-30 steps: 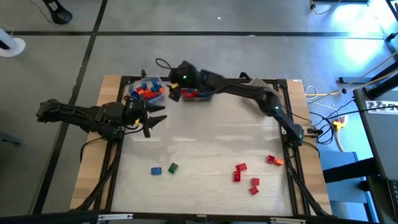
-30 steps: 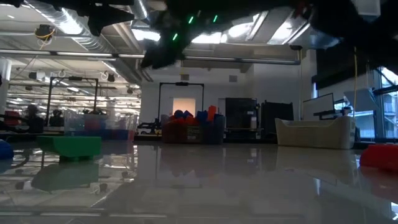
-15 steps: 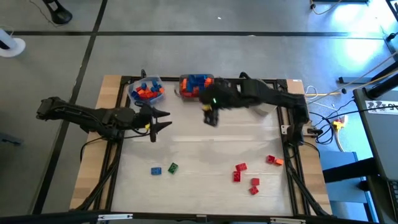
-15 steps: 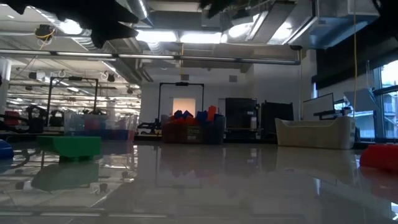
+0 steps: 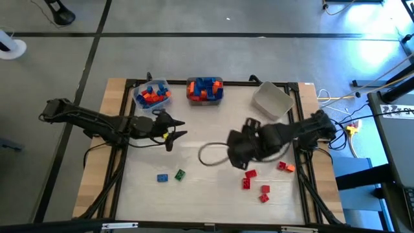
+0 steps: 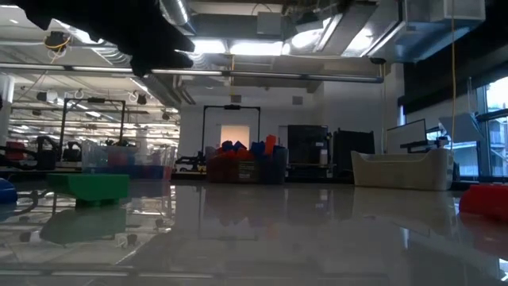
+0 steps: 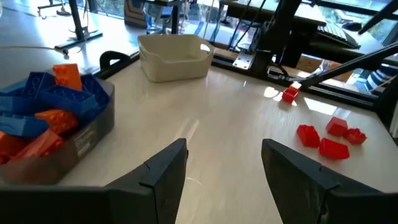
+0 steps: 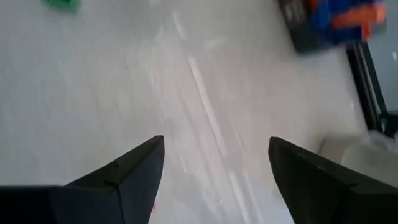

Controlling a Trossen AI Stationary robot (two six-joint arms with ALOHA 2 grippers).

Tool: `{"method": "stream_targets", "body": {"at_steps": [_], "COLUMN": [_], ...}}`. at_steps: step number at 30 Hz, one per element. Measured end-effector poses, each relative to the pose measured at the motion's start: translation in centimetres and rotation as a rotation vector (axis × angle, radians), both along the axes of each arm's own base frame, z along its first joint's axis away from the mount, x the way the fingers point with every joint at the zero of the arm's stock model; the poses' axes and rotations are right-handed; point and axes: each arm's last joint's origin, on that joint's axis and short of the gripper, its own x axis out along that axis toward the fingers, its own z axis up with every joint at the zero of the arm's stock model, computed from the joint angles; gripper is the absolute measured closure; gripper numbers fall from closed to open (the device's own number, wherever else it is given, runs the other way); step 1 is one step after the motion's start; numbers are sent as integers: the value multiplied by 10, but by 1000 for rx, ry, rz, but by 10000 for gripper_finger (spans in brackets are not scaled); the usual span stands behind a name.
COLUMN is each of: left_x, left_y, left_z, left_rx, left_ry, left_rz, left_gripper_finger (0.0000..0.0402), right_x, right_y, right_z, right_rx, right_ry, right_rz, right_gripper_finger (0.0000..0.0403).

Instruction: Sort blocks by size

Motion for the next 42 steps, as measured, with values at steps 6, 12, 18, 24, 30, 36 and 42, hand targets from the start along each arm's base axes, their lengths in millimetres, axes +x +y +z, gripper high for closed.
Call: {"method": "stream_targets", "body": {"at_steps": [6,12,18,24,30,36,42], "left_x": [3,4,15,29,42,45,45], "left_y": [0,-2,-12,-13,-15,-16,-16], "left_z": [-3,-1,-3,-8,-12,-14,-14], "left_rx": [-2,-8,25,33,39,35,36], "left_ry": [12,-15,-45,-12,32,40,42], "left_rz": [1,-9,-132,-146,-155,-175,-175], "left_gripper_finger": [205,205,205,205,205,205,205], "right_x": [-44,-98,-135,-151,-159,-163,-168], "right_y": [14,25,34,35,31,30,26], "right_z": [-27,-65,-111,-155,-185,-198,-205], "right_rx": [11,71,33,35,77,137,185], "right_ry": [51,161,311,463,536,547,522], "right_rz": [-153,-278,-373,-371,-328,-276,-245], "right_gripper_finger": [116,116,116,116,116,116,116]}}
